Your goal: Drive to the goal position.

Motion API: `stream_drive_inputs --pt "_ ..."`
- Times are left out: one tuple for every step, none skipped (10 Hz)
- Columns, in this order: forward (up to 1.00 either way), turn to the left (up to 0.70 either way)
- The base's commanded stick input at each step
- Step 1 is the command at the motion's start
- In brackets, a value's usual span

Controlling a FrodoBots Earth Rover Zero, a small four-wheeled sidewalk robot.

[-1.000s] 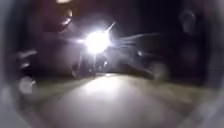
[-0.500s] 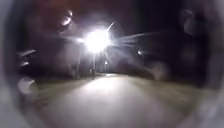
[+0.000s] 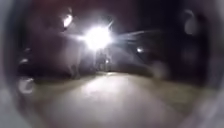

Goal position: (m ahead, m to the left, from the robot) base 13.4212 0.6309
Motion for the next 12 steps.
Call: stream_drive_inputs --pt "1.0 0.13" --pt "1.0 0.2" --pt "1.0 0.17" --pt "1.0 0.13" --pt "1.0 0.08" --pt "1.0 0.04" --pt "1.0 0.03" --pt "1.0 0.03" --pt "1.0 0.01" --pt "1.0 0.0" --pt "1.0 0.0" --pt "1.0 0.0"
